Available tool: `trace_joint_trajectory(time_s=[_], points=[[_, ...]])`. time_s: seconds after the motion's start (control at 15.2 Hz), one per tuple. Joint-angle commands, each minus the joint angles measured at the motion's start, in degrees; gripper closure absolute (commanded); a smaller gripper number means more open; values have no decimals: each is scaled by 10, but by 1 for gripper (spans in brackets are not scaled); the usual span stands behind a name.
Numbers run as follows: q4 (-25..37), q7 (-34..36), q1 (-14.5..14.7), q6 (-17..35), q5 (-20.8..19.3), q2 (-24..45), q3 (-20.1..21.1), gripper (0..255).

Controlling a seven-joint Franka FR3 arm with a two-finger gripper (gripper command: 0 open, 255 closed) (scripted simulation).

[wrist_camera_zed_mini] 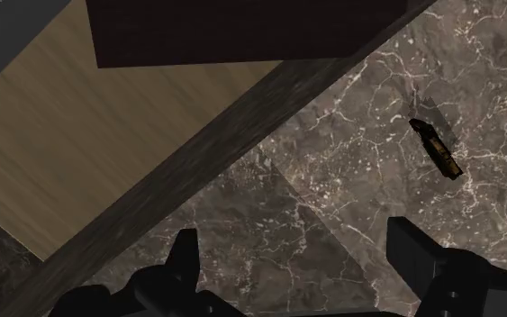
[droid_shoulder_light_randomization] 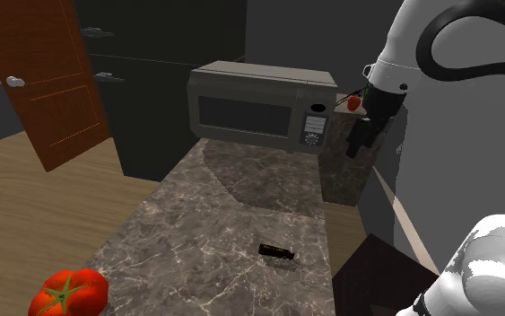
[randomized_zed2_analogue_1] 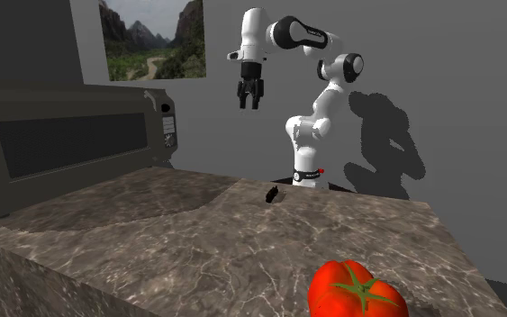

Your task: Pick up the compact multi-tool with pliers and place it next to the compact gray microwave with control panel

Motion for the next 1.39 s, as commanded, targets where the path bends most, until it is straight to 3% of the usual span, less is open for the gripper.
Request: trace_joint_trajectory(time_s=[0.0,0.66,1.32], points=[[0,0,0,0,0,0,0,0],[-38,-12,68,118,32,119,68,0],[-36,-20,125,230,44,272,141,0]])
